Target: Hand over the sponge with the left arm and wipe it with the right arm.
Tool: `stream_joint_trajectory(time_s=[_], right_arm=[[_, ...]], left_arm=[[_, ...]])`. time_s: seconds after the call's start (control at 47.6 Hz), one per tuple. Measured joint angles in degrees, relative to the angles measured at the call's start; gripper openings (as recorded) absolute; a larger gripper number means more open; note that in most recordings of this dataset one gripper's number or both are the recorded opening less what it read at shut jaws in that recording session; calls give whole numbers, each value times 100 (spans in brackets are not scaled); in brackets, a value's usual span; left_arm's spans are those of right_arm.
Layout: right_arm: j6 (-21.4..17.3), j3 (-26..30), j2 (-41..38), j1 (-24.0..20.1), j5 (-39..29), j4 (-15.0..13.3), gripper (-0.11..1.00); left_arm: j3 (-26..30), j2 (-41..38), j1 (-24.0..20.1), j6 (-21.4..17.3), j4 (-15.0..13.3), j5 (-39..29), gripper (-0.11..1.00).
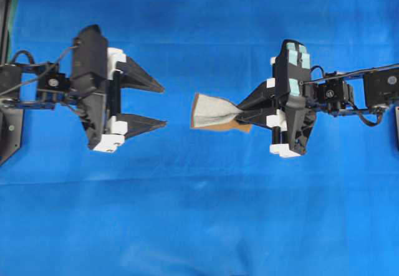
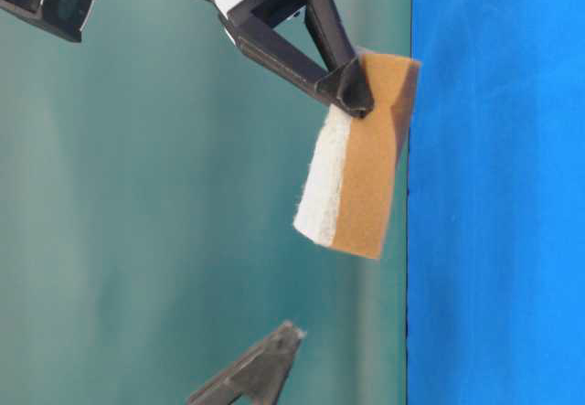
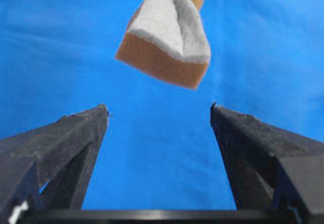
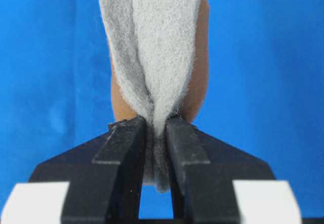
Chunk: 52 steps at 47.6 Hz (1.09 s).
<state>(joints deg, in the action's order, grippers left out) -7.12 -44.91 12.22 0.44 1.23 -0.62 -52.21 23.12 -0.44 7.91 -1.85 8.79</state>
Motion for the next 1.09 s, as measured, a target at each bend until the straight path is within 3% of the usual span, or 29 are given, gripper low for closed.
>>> stream_joint_trajectory(time_s=[0.21, 0.735, 1.092], right_arm=[[0, 9, -237, -9, -9, -9, 19], [0, 272, -1995, 9, 290, -9, 19], [26, 308, -2083, 229, 316, -105, 19]], left_arm=[[-79, 123, 0, -35, 0, 53, 77], [-88, 123, 0, -35, 0, 62, 77], [-97, 123, 0, -44, 0, 62, 77]])
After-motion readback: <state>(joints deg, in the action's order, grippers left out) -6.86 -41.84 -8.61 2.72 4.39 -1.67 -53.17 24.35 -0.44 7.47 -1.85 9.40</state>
